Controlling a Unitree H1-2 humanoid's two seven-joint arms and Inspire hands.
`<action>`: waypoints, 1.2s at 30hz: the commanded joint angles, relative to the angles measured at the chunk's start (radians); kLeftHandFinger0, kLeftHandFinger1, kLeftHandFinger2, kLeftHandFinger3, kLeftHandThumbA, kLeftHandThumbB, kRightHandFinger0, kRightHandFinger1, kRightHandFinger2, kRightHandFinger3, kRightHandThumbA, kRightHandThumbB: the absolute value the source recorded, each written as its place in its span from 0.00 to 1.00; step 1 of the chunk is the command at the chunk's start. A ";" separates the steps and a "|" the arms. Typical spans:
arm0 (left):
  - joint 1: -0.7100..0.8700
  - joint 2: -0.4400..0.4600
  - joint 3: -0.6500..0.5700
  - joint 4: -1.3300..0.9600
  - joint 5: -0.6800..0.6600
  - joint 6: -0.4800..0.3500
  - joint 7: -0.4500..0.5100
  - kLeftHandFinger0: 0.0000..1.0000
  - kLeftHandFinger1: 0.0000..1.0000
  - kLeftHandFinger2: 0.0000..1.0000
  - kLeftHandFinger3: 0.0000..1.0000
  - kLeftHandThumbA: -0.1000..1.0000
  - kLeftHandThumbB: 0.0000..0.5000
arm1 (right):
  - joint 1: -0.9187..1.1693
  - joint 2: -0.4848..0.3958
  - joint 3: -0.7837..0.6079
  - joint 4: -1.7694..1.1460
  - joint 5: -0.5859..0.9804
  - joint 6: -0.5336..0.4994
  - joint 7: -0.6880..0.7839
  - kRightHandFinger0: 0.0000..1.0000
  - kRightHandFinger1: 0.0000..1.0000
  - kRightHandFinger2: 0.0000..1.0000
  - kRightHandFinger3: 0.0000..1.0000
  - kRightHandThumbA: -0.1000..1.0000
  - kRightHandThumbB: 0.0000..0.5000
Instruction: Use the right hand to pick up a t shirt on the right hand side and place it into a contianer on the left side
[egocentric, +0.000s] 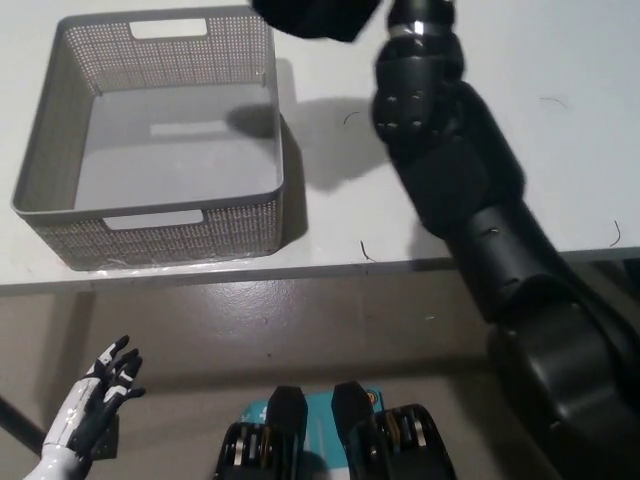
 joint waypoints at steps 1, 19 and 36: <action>-0.027 0.032 -0.016 0.004 0.013 0.007 -0.035 0.87 1.00 1.00 1.00 0.81 0.68 | -0.107 0.052 0.027 0.002 0.020 -0.004 -0.008 0.44 0.33 0.49 0.57 0.00 0.58; -0.047 -0.027 -0.108 -0.061 0.107 0.081 0.005 0.87 1.00 1.00 1.00 0.91 0.73 | -0.205 0.120 0.111 0.469 0.098 0.100 0.336 1.00 1.00 1.00 1.00 0.34 0.50; -0.052 0.008 -0.114 -0.038 0.081 0.120 -0.049 0.89 1.00 1.00 1.00 0.24 0.67 | -0.100 0.042 0.142 0.263 0.108 0.293 0.555 1.00 1.00 1.00 1.00 0.74 1.00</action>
